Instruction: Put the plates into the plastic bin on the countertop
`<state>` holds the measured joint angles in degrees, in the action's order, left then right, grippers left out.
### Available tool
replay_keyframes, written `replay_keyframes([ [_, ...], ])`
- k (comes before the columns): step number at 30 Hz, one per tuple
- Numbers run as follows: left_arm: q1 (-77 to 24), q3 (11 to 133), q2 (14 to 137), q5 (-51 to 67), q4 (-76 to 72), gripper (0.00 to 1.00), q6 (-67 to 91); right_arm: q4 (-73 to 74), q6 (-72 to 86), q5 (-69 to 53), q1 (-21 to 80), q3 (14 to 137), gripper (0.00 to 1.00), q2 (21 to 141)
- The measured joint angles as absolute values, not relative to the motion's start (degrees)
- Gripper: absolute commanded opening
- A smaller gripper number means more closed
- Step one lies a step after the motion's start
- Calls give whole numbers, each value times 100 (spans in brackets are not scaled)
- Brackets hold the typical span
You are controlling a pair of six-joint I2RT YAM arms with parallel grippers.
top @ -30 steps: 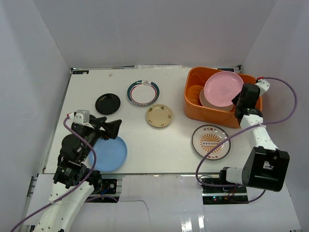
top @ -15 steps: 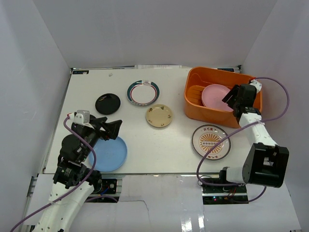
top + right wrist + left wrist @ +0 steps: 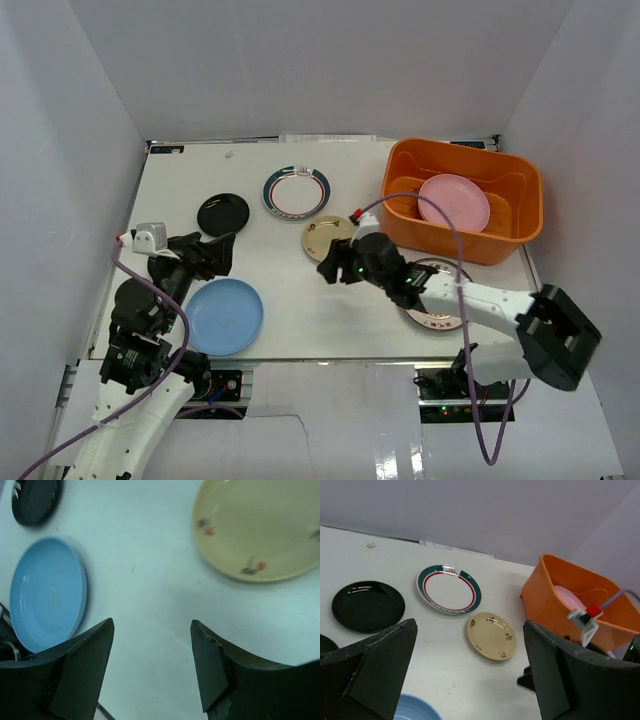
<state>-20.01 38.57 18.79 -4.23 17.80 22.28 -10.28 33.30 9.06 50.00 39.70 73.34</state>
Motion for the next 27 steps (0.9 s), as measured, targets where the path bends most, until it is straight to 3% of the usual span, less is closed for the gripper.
replay_keyframes([
  [5, -2001, 3699, 1796, -917, 1763, 98, 2213, -1581, 3732, 620, 6191, 4558, 69, 9220],
  [12, -2001, 3594, 1791, -1162, 1907, 98, 2187, -1870, 4097, 320, 6692, 5706, 64, 10759],
  [16, -2001, 3594, 1791, -1160, 1907, 98, 2189, -1984, 4244, 242, 6820, 6195, 49, 11277],
  [19, -2001, 3594, 1793, -1160, 1907, 98, 2187, -2058, 4346, 246, 6853, 6399, 24, 11520],
  [20, -2003, 3594, 1793, -1162, 1907, 98, 2189, -2056, 4390, 276, 6853, 6407, 9, 11552],
  [27, -2010, 3594, 1791, -1225, 1907, 98, 2185, -1704, 4342, 860, 6836, 5743, 8, 10687],
])
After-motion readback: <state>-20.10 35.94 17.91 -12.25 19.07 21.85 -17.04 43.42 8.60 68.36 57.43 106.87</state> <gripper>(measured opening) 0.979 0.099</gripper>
